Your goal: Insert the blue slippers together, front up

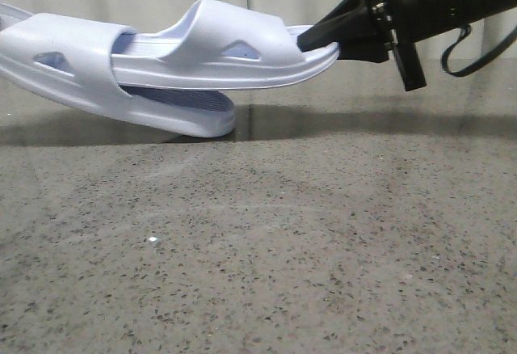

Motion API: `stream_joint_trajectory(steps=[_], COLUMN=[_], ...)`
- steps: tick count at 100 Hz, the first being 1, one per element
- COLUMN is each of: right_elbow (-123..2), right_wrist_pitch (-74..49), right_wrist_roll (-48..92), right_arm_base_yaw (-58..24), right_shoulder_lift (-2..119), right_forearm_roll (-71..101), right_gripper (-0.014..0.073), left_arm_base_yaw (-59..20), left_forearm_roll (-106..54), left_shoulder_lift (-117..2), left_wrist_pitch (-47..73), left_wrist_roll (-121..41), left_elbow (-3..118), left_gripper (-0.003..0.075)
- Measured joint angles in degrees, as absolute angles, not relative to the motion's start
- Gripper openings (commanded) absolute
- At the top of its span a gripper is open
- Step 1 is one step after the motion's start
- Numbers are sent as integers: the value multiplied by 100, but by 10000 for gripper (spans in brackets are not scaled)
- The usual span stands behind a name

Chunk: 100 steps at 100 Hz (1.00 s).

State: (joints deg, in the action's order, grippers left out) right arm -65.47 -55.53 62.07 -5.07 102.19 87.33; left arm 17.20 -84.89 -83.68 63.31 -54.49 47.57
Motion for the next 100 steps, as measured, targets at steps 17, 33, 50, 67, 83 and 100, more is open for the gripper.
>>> stream_joint_trajectory(steps=[17,33,50,67,83,100], right_elbow=[-6838,-6912,-6921,-6921,-6921,-6921], right_wrist_pitch=[-5230,-5150,-5561,-6474,-6689,-6689], right_wrist_roll=[6207,6207,6207,6105,5955,5919], right_arm_base_yaw=[-842,-879,-627,-144,396,906], right_shoulder_lift=[10466,10520,10520,10520,10507,10207], right_forearm_roll=[8804,8794,8642,8433,8056,7785], right_gripper=[-99,-97,18,171,207,209], left_arm_base_yaw=[1569,1474,1455,1571,1739,1773], left_forearm_roll=[-8515,-8535,-8544,-8557,-8468,-8461], left_shoulder_lift=[-8464,-8575,-8575,-8575,-8575,-8575], left_wrist_pitch=[6053,5886,5982,6420,6550,6380], left_wrist_roll=[-5438,-5463,-5608,-5653,-5695,-5718], left_elbow=[4757,4761,4761,4761,4761,4761], left_gripper=[15,15,15,15,15,15])
